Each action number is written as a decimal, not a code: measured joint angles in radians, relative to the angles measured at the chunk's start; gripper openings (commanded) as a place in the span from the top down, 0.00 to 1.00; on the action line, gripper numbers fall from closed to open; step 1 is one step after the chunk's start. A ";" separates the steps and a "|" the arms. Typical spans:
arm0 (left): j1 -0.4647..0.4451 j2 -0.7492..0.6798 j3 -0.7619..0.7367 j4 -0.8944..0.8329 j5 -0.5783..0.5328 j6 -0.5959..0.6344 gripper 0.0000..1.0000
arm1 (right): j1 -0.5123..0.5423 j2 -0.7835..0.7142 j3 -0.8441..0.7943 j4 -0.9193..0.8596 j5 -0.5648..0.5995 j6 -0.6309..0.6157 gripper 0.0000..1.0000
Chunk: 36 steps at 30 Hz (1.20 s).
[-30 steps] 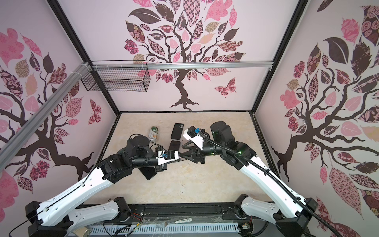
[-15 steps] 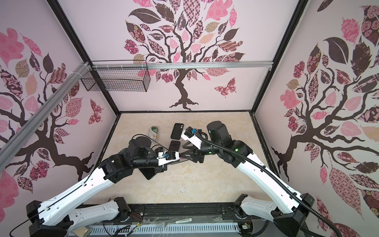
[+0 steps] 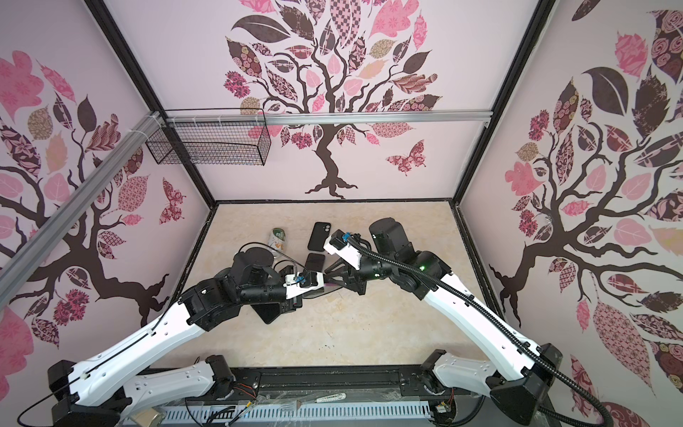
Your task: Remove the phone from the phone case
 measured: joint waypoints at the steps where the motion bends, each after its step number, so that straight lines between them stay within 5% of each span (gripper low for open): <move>1: -0.003 -0.006 -0.005 0.017 0.005 -0.011 1.00 | -0.013 -0.002 -0.012 0.011 0.002 0.014 0.90; 4: -0.020 -0.046 -0.026 0.103 0.060 -0.049 1.00 | -0.108 -0.003 -0.075 0.060 0.027 0.097 1.00; 11: -0.024 -0.130 -0.063 0.276 0.124 -0.171 1.00 | -0.324 -0.002 -0.224 0.133 0.063 0.321 1.00; 20: 0.192 -0.049 -0.123 0.383 0.171 -0.500 1.00 | -0.343 -0.136 -0.391 0.301 0.240 0.500 1.00; 36: 0.322 0.331 -0.118 0.457 0.120 -0.824 1.00 | -0.345 -0.326 -0.509 0.356 0.530 0.563 1.00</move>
